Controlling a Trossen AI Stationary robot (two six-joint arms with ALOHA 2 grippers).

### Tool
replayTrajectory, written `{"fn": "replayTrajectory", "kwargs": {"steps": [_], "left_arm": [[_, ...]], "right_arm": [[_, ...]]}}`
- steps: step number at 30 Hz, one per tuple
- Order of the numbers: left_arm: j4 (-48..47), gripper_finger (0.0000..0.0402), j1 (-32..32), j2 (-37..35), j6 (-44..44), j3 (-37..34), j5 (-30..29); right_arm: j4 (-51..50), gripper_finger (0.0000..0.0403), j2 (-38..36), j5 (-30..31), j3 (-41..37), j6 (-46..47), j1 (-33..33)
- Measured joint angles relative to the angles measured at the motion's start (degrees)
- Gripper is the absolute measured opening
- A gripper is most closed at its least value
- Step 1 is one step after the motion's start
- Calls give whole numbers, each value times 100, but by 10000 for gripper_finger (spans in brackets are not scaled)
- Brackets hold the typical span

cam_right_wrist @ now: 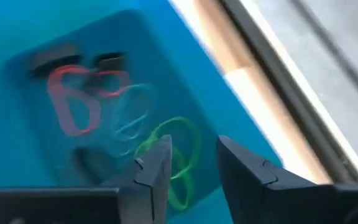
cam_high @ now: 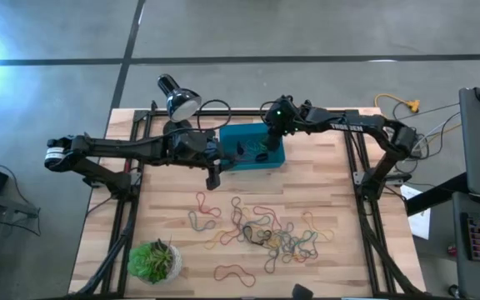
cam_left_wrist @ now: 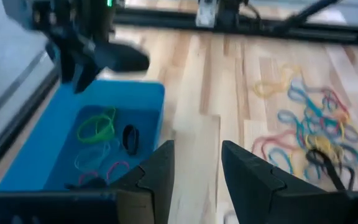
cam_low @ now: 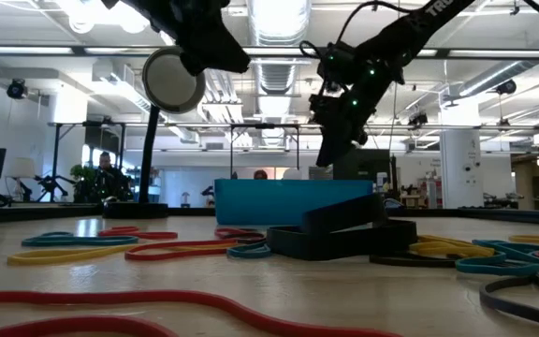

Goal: Pick and place rubber bands into bin
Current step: Put the red rubber band into the blue bin

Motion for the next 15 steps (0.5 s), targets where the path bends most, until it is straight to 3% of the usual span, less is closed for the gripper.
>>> {"fn": "replayTrajectory", "kwargs": {"steps": [6,11,15], "left_arm": [[-1038,118,-7,0,15,-47,937],[-1999,118,-7,0,201,-101,1221],[-2223,118,-9,-1,473,-265,1226]], "right_arm": [[-406,127,-467,-1508,-218,-282,104],[-467,121,-1087,-2066,-656,-281,367],[-476,112,-1644,-2215,-1059,-158,729]]}}
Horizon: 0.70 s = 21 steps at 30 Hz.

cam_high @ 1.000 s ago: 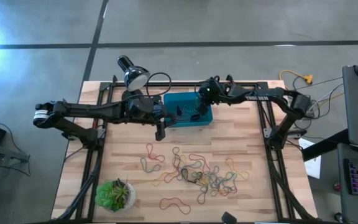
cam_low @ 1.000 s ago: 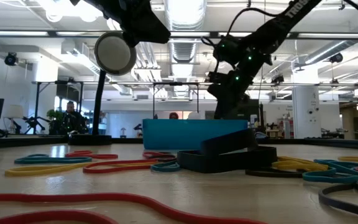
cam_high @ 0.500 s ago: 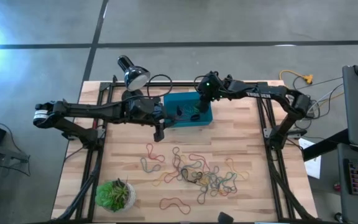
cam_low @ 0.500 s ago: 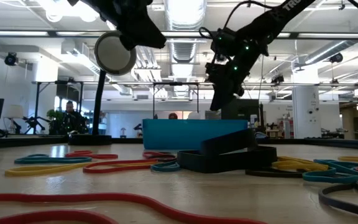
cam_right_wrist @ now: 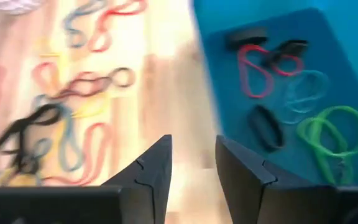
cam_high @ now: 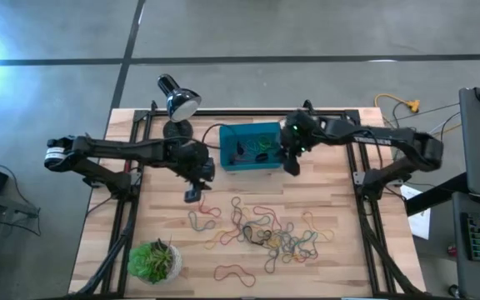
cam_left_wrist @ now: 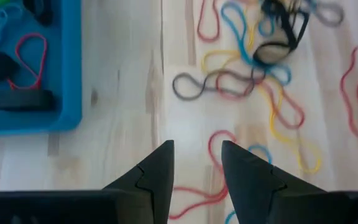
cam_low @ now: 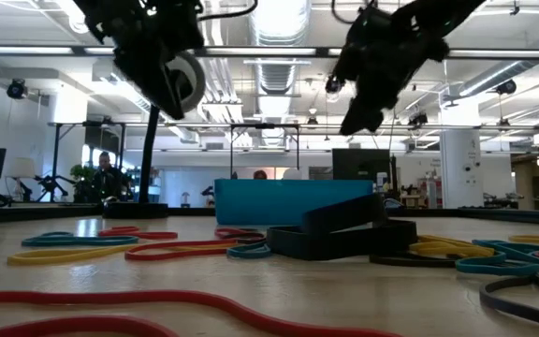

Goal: Pick and place rubber bands into bin
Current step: Put the red rubber band into the blue bin

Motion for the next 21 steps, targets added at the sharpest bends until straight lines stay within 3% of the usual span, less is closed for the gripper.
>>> {"fn": "replayTrajectory", "kwargs": {"steps": [6,11,21], "left_arm": [[-14,118,0,26,165,-492,-110],[-62,118,11,193,-405,-839,-296],[14,118,13,1047,-771,-1086,-305]], "right_arm": [[83,98,-853,49,-595,616,600],[312,88,-1481,164,-1098,1373,1030],[452,72,-2216,1128,-1509,2173,1813]]}}
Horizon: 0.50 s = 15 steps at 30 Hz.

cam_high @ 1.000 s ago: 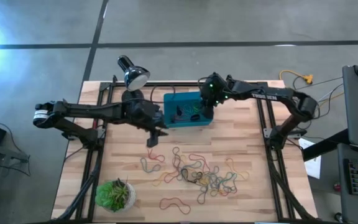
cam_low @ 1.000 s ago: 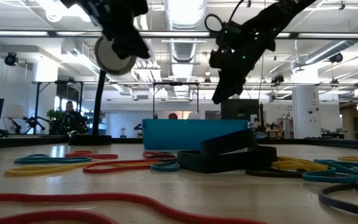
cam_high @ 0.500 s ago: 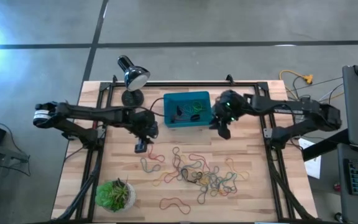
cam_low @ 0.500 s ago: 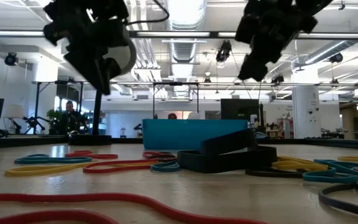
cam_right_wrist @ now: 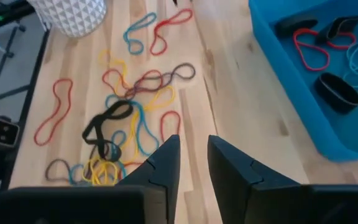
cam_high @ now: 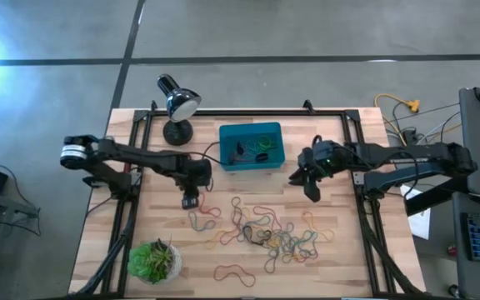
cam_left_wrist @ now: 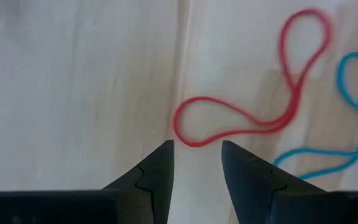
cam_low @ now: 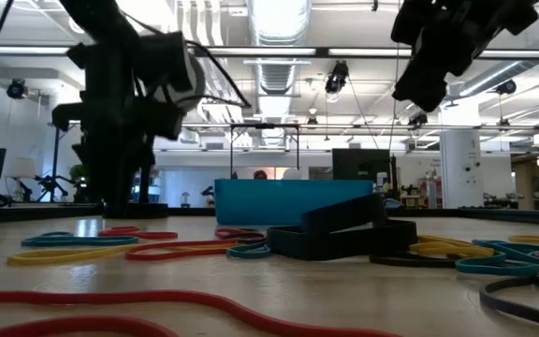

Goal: Pick and place rubber bands into bin
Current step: Put the red rubber band into the blue bin

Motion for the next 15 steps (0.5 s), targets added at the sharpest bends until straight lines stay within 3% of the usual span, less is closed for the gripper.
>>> {"fn": "replayTrajectory", "kwargs": {"steps": [6,15], "left_arm": [[132,118,0,556,-150,16,-50],[749,118,0,631,-165,24,144]], "right_arm": [[38,74,-97,179,4,239,232],[24,70,-11,188,0,484,541]]}}
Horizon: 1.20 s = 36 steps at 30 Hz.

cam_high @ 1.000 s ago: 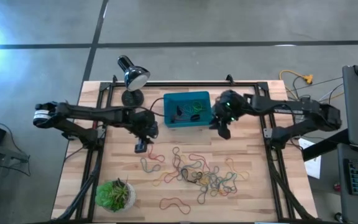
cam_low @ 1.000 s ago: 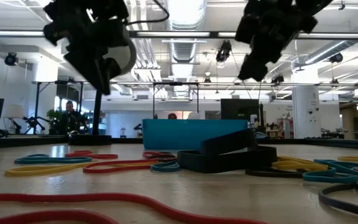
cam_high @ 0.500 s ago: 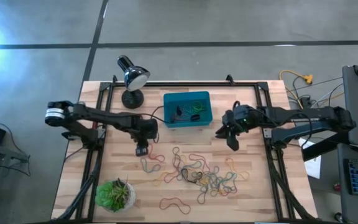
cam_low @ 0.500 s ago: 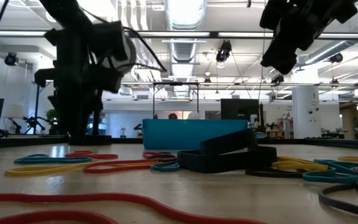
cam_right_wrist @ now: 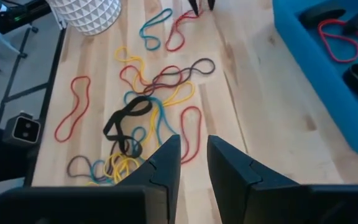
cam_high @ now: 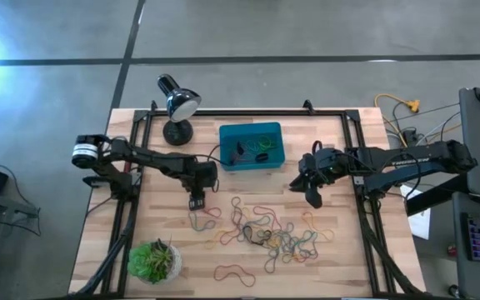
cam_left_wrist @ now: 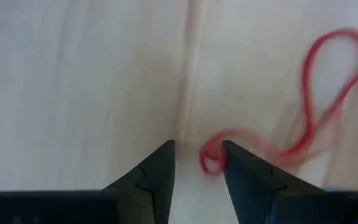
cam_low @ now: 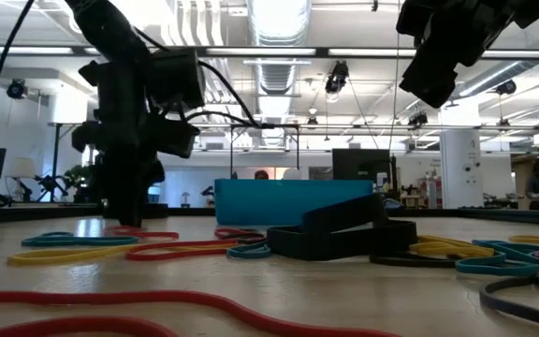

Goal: Pick and place rubber bands into bin
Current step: Put the red rubber band into the blue bin

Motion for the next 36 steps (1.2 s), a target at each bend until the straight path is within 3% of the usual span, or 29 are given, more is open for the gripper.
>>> {"fn": "replayTrajectory", "kwargs": {"steps": [10,16,26,31,36], "left_arm": [[198,118,-86,76,159,-27,878],[179,118,-219,60,197,-29,908],[-99,118,-194,-504,70,54,-587],[-823,118,-65,-560,-62,-65,-625],[-615,118,-68,-561,-155,-262,-619]], "right_arm": [[0,68,30,137,-2,74,139],[0,67,32,135,-2,74,138],[2,64,32,135,-2,64,137],[16,63,32,140,-5,59,137],[39,63,32,311,-5,49,135]]}}
